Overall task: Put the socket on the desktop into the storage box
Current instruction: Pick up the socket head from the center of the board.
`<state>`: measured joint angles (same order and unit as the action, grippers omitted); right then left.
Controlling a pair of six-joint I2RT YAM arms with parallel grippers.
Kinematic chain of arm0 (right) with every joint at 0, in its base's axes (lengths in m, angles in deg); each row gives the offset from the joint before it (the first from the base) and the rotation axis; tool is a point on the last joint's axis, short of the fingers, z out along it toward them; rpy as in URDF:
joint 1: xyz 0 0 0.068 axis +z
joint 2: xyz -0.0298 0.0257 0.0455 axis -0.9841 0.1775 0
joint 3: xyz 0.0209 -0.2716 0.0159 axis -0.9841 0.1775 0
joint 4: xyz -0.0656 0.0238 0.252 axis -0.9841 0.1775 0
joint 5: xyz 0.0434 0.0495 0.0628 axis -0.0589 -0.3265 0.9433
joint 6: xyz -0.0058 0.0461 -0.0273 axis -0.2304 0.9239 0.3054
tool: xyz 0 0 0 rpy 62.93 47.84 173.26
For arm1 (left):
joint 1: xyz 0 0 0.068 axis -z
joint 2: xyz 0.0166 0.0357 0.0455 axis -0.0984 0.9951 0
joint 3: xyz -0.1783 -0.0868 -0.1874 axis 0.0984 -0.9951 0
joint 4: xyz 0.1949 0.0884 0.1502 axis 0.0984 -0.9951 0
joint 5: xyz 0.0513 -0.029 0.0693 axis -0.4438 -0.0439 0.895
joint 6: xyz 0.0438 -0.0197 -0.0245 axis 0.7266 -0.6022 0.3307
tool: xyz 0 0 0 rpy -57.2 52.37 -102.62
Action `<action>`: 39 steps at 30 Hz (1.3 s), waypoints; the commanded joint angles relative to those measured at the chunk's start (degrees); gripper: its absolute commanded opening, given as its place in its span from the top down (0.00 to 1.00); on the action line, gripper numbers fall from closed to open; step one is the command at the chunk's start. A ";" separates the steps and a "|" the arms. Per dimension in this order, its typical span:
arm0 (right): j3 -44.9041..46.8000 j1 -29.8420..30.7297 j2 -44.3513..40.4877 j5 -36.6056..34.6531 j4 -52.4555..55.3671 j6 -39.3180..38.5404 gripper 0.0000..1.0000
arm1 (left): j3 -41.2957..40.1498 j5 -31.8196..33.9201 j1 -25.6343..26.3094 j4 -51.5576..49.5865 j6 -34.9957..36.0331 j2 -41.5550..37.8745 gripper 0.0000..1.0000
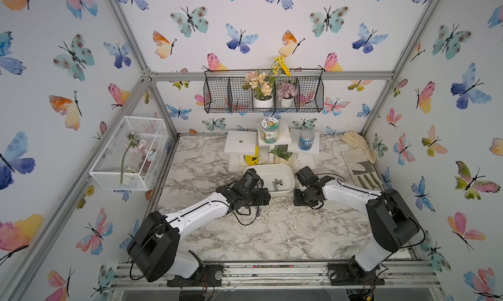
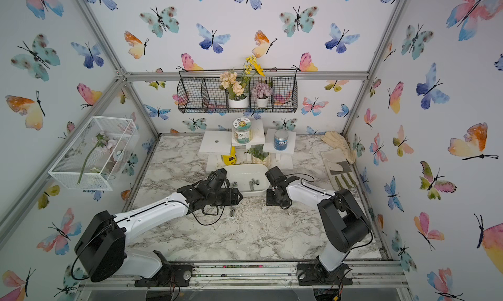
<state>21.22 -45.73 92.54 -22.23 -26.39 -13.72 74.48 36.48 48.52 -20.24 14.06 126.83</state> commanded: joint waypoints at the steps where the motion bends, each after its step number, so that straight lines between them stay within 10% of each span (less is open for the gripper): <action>1: -1.51 -0.38 1.21 -0.07 -0.12 0.73 0.50 | 0.94 0.61 0.37 0.19 0.80 0.53 0.20; 39: -2.21 -0.38 2.01 0.72 0.61 0.66 0.71 | -0.27 1.69 0.27 0.63 0.71 0.00 0.21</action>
<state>20.04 -45.73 95.64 -21.66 -26.78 -13.28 74.41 36.52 48.52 -20.19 14.13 126.83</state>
